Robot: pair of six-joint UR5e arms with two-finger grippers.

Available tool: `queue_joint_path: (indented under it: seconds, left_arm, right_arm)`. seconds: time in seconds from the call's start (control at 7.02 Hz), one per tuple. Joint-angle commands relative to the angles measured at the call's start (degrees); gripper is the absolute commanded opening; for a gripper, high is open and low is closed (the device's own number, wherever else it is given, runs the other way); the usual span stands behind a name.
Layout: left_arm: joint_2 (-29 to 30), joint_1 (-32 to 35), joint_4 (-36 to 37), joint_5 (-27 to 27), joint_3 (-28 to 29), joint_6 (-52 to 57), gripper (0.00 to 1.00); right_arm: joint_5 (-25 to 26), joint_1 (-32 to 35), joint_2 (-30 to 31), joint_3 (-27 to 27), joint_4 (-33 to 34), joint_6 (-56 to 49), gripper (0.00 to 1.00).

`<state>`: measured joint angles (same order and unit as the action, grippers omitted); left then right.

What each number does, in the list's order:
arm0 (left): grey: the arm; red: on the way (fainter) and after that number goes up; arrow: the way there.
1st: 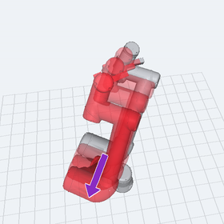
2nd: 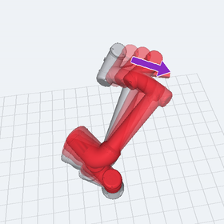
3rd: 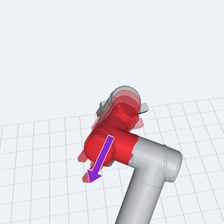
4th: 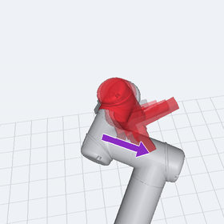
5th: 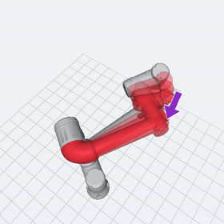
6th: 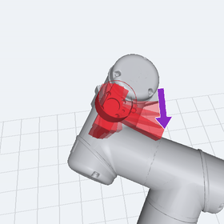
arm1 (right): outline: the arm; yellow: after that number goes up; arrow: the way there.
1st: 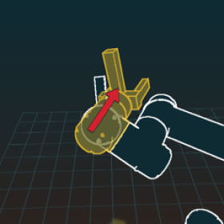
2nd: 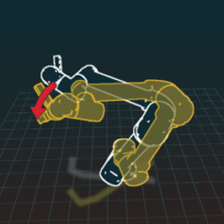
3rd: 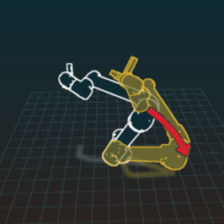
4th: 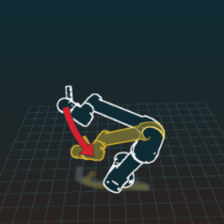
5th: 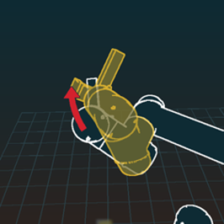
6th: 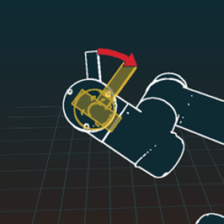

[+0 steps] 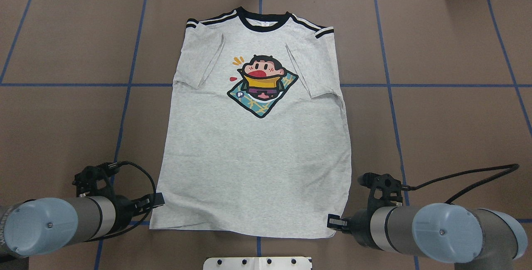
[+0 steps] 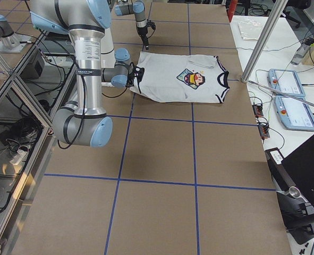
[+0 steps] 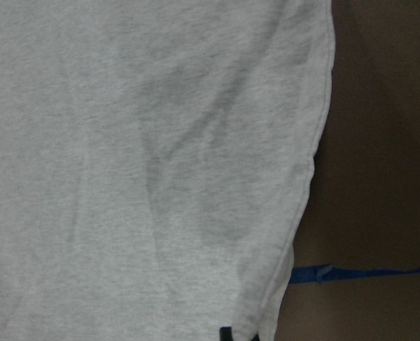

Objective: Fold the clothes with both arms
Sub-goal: 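Lower both grippers onto the hem corners and pinch the fabric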

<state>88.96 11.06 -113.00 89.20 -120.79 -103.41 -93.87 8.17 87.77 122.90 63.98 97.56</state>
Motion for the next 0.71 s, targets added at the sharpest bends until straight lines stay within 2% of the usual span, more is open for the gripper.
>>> queue_joint_path:
  seconds: [0.0, 0.28, 0.57]
  left_arm:
    - [3.49, -0.95, 3.91, -0.51, 1.44, -0.03, 0.91]
    - [5.61, -1.99, 7.17, -0.51, 1.53, -0.03, 0.81]
    - [5.62, -2.53, 8.92, -0.6, 2.4, 0.4, 0.78]
  right_arm:
    - [0.0, 0.0, -0.05, -0.03, 0.0, 0.0, 0.0]
    - [0.0, 0.09, -0.05, -0.03, 0.0, 0.0, 0.0]
    - [-0.44, 0.26, -0.14, -0.03, 0.0, 0.0, 0.0]
